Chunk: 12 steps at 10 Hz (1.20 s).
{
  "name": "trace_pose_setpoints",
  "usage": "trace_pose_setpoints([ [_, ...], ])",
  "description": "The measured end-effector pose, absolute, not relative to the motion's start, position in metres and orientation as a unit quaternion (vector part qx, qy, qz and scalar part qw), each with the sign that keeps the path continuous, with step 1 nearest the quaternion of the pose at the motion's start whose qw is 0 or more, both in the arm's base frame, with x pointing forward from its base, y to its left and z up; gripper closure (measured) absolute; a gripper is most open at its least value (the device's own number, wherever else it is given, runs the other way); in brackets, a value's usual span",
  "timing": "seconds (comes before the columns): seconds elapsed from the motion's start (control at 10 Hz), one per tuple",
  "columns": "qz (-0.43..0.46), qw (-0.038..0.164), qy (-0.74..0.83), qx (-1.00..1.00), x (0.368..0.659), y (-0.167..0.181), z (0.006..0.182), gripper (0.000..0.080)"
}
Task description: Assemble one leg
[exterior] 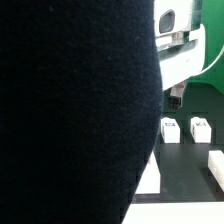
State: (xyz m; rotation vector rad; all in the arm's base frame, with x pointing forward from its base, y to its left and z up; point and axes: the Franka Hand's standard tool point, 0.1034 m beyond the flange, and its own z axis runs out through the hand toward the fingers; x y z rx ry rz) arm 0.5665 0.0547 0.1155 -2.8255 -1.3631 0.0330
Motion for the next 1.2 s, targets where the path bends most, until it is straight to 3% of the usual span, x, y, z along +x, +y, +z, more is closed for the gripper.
trace_pose_setpoints([
  [1.2, 0.012, 0.003, -0.44, -0.898, 0.5659, 0.0542, 0.1137, 0.015],
])
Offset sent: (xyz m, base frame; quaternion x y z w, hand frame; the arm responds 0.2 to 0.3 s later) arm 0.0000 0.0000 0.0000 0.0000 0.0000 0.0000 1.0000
